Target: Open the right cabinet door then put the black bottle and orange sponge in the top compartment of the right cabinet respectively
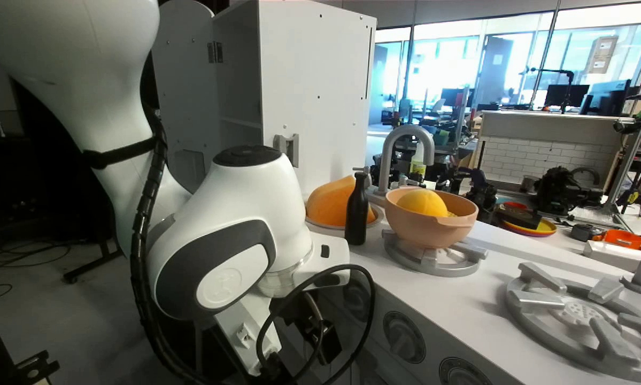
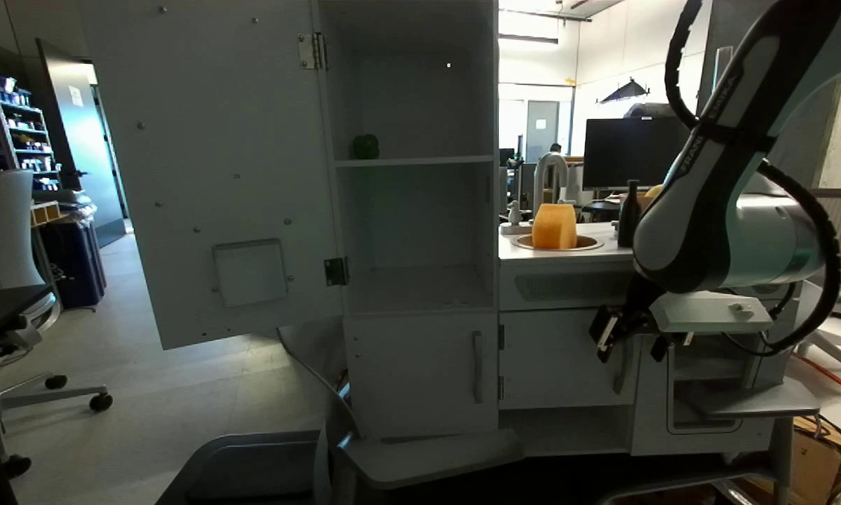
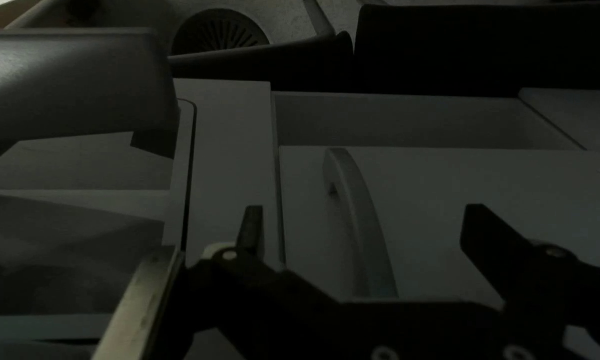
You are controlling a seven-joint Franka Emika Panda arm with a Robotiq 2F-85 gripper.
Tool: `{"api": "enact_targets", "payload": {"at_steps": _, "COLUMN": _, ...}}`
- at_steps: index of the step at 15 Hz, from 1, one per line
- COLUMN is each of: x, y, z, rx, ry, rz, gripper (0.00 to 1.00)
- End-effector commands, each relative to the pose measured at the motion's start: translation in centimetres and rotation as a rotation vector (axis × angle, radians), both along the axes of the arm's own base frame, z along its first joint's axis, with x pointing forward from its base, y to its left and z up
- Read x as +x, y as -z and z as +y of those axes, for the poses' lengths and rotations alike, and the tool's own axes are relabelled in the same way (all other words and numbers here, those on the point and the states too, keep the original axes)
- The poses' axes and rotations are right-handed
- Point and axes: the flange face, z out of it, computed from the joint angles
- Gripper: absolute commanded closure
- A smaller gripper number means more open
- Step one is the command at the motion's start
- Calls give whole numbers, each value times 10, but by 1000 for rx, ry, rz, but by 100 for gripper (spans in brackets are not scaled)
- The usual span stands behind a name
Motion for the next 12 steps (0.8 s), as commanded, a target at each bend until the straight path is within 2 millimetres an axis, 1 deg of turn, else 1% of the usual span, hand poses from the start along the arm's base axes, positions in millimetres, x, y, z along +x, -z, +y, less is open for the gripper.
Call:
{"api": "enact_targets", "payload": {"at_steps": 1, "x": 2, "y": 0, "z": 2, "rx": -14, "ry": 9, "rz": -36, "gripper": 28}}
{"api": "enact_targets", "payload": {"at_steps": 2, "x": 2, "y": 0, "z": 2, "rx": -14, "ry": 8, "rz": -38, "gripper": 35}}
{"api": "enact_targets", "payload": {"at_steps": 3, "x": 2, "y": 0, "z": 2, "rx": -17, "ry": 8, "rz": -42, "gripper": 44}}
{"api": "enact_targets", "payload": {"at_steps": 7, "x": 3, "y": 0, "z": -1, "rx": -27, "ry": 17, "rz": -47, "gripper": 73}}
{"api": "enact_targets", "payload": {"at_steps": 8, "x": 3, "y": 0, "z": -3, "rx": -29, "ry": 26, "rz": -47, "gripper": 82}}
{"api": "enact_targets", "payload": {"at_steps": 10, "x": 5, "y": 3, "z": -1, "rx": -34, "ry": 51, "rz": -34, "gripper": 95}}
{"api": "enact_targets", "payload": {"at_steps": 11, "x": 5, "y": 3, "z": 5, "rx": -28, "ry": 64, "rz": -25, "gripper": 99}}
{"api": "enact_targets", "payload": {"at_steps": 12, "x": 6, "y": 4, "z": 12, "rx": -28, "ry": 86, "rz": -18, "gripper": 100}}
